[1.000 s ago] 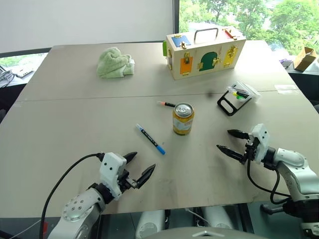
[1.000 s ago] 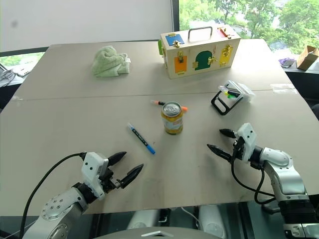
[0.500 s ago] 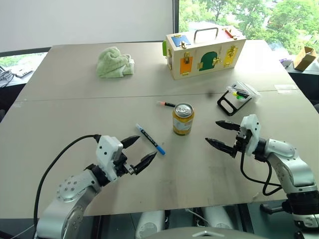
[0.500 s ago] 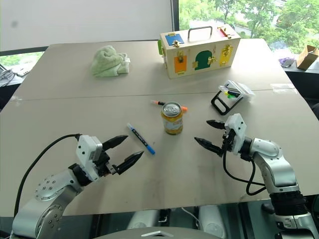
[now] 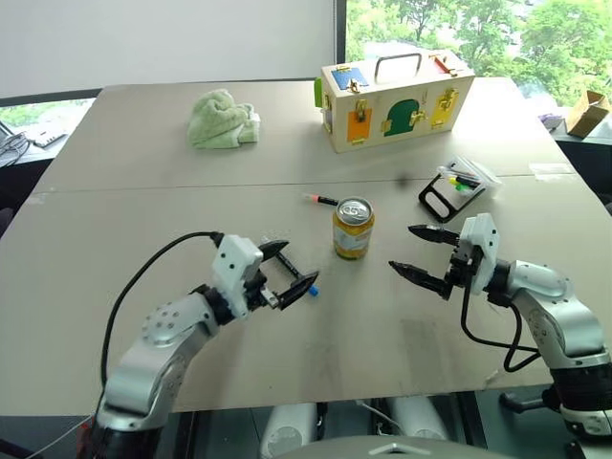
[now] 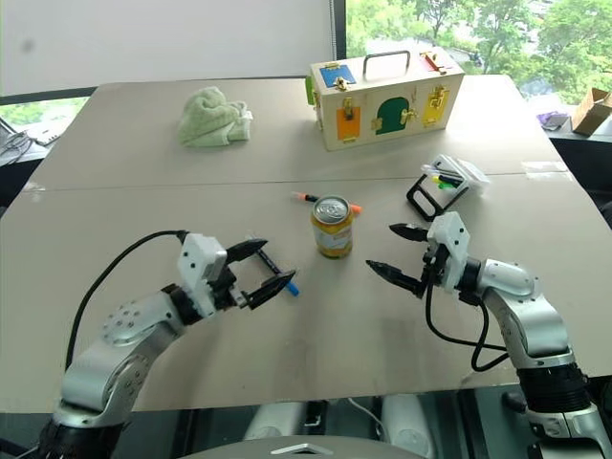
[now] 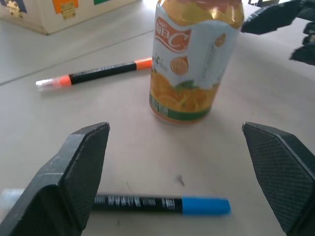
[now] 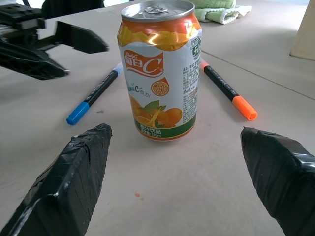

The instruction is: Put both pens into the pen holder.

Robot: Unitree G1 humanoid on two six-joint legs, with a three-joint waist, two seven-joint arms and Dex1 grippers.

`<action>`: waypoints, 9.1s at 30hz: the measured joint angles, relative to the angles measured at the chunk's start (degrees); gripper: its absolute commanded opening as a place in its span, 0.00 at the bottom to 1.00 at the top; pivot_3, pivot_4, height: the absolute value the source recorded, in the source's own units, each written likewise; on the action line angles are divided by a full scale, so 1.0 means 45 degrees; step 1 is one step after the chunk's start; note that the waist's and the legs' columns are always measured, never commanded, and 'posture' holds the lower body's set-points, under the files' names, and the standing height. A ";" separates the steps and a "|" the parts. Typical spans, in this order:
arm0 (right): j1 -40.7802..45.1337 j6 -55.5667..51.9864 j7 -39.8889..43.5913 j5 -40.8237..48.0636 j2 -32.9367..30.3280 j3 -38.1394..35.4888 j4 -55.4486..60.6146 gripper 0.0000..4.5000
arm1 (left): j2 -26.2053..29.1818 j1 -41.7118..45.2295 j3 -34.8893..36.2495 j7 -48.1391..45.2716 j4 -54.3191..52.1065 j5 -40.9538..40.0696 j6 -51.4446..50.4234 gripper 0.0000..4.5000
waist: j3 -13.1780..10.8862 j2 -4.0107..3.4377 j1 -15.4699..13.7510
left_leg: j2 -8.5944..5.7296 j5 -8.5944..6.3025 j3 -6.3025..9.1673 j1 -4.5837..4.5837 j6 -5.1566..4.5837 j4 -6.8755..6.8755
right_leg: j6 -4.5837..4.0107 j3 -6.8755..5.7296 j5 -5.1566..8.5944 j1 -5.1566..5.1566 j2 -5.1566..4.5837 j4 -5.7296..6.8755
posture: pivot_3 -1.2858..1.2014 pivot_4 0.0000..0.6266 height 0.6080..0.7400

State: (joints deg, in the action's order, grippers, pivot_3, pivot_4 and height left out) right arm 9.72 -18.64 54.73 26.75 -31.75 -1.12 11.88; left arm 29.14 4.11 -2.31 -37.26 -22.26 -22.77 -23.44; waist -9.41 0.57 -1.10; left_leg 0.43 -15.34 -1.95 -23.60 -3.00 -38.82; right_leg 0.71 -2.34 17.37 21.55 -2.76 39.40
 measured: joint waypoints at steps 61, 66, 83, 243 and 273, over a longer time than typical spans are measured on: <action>0.1899 -0.1666 0.1664 0.4399 0.0393 -0.0136 0.1612 1.00 | -0.2306 -0.0890 0.6470 0.5534 0.1348 0.1957 0.1684 0.73 | -0.0053 0.0089 0.0045 | 0.0020 0.0018 0.0025 -0.0035 0.0034 -0.0059 | 0.0004 -0.0023 -0.0002 0.0010 -0.0007 0.0002 | 0.52 0.24 1.00; 0.2424 -0.1707 0.2194 0.4399 0.0414 0.0159 0.1297 1.00 | -0.2262 -0.0963 0.7535 0.5305 0.2038 0.0726 0.1682 0.73 | -0.0051 0.0103 0.0050 | 0.0019 0.0018 0.0029 -0.0036 0.0034 -0.0058 | 0.0003 -0.0031 -0.0002 0.0010 -0.0011 0.0002 | 0.52 0.24 1.00; 0.1892 -0.1715 0.2040 0.4167 0.0531 0.0257 0.1275 1.00 | -0.1030 -0.0661 0.8366 0.4114 0.4147 -0.0814 0.2180 0.99 | -0.0052 0.0108 0.0082 | 0.0019 0.0017 0.0029 -0.0030 0.0037 -0.0053 | -0.0001 -0.0029 -0.0001 0.0012 -0.0021 0.0002 | 0.52 0.24 1.00; 0.0536 -0.3300 -0.0724 0.0979 0.1411 0.1276 0.2134 0.00 | 0.0089 -0.1032 0.5507 0.1457 -0.1100 -0.9796 -0.5380 1.00 | 0.0005 0.0009 0.0368 | -0.0010 0.0023 0.0003 0.0174 0.0054 0.0287 | -0.0001 -0.0008 0.0003 -0.0174 -0.0032 -0.0309 | 0.52 0.24 1.00; 0.2226 -0.6126 -0.1257 0.3674 0.0535 0.1577 0.2629 0.93 | 0.0677 0.2454 0.2236 0.0489 -0.0217 -0.8267 -0.4367 0.00 | 0.0000 0.0007 0.0344 | -0.0014 0.0030 0.0004 0.0173 0.0062 0.0236 | 0.0000 -0.0005 0.0002 -0.0177 0.0013 -0.0274 | 0.52 0.24 1.00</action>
State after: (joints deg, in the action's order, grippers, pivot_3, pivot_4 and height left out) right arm 19.74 -46.21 49.08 43.28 -29.34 5.98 23.71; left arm 32.19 15.15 7.75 -35.06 -23.24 -59.97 -43.09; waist -9.41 0.60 0.45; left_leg 0.36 -15.21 -1.93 -22.82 -2.72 -37.76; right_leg 0.71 -2.36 17.38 20.76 -2.70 38.17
